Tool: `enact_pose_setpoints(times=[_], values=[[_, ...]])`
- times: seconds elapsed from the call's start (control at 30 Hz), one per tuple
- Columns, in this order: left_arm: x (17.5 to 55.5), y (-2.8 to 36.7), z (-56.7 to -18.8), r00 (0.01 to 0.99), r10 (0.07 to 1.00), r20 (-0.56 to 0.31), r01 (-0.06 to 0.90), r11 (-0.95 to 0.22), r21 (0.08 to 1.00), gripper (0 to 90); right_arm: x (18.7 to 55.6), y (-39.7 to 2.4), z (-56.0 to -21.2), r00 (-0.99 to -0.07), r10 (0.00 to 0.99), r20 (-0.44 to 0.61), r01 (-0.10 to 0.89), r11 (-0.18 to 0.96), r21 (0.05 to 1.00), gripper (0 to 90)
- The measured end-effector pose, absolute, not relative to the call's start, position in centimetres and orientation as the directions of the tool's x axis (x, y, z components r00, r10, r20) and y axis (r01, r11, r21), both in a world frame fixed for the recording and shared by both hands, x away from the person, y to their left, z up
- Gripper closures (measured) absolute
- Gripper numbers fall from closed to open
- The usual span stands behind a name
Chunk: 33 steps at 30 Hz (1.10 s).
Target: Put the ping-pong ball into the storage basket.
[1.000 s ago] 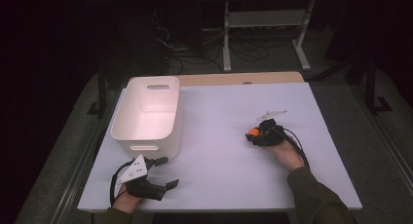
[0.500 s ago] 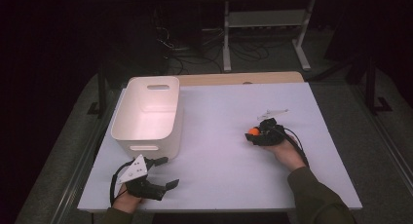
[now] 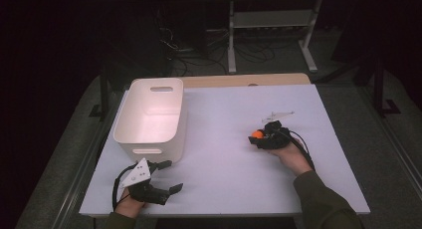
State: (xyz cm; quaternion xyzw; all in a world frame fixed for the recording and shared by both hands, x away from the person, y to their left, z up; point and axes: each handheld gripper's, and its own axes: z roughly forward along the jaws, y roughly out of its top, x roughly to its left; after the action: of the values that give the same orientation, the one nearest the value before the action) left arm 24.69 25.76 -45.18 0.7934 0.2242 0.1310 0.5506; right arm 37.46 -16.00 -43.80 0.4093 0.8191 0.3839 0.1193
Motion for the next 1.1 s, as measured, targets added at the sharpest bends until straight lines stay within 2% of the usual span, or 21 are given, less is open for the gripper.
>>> enact_pose_setpoints(times=[1.1], values=[[24.7,25.8,-45.2,0.865,0.5,-0.039,0.212,-0.294,0.932,14.0,36.6,-14.1,-42.9,-0.698,0.707,0.114,0.538,0.412,0.736,49.4]])
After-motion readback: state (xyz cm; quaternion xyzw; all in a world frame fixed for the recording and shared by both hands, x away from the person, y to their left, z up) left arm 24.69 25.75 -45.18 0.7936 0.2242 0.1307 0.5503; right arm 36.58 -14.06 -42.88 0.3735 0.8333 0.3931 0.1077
